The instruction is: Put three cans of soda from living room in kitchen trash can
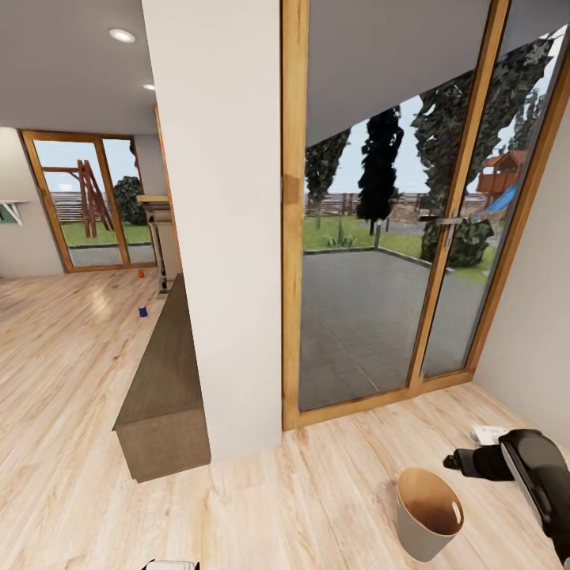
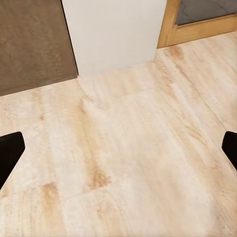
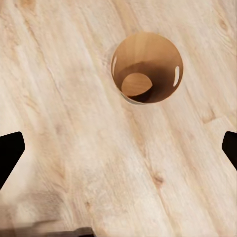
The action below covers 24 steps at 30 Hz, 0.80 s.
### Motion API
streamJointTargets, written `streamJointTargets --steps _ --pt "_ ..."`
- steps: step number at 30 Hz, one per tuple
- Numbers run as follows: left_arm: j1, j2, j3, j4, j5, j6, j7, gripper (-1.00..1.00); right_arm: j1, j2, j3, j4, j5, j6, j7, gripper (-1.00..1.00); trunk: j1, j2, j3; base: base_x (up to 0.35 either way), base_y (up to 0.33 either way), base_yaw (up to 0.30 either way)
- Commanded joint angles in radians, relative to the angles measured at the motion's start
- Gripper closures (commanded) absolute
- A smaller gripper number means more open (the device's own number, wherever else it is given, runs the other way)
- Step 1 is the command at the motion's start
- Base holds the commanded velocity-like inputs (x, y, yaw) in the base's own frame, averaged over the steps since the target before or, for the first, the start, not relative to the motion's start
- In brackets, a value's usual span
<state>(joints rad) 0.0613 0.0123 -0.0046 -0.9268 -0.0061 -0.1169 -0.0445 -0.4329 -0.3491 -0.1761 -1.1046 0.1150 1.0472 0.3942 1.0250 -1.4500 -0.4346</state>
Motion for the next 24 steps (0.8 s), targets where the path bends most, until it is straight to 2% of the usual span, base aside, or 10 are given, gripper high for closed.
streamJointTargets --steps 1,7,10,11,16,24 --pt "0.0 0.0 0.0 0.0 0.0 0.0 0.0 -1.0 -0.011 -0.001 0.007 0.015 0.001 0.0 0.0 -1.0 0.0 0.0 0.0 0.0 0.0 0.0" --pt "0.0 0.0 0.0 0.0 0.0 0.0 0.0 -1.0 -0.102 -0.018 0.036 0.161 0.01 0.0 -0.003 -1.0 0.0 0.0 0.0 0.0 0.0 0.0" --pt "0.0 0.0 0.0 0.0 0.0 0.0 0.0 -1.0 -0.129 -0.023 0.04 0.211 0.036 0.0 -0.003 -1.0 0.0 0.0 0.0 0.0 0.0 0.0" --pt "0.0 0.0 0.0 0.0 0.0 0.0 0.0 -1.0 -0.146 -0.028 0.043 0.255 0.07 0.0 0.001 -1.0 0.0 0.0 0.0 0.0 0.0 0.0" --pt "0.0 0.0 0.0 0.0 0.0 0.0 0.001 -1.0 -0.158 -0.031 0.044 0.307 0.091 0.0 0.003 -1.0 0.0 0.0 0.0 0.0 0.0 0.0" --pt "0.0 0.0 -0.001 -0.001 0.0 0.0 0.001 -1.0 -0.173 -0.031 0.045 0.337 0.095 0.0 0.004 -1.0 0.0 0.0 0.0 0.0 0.0 0.0"
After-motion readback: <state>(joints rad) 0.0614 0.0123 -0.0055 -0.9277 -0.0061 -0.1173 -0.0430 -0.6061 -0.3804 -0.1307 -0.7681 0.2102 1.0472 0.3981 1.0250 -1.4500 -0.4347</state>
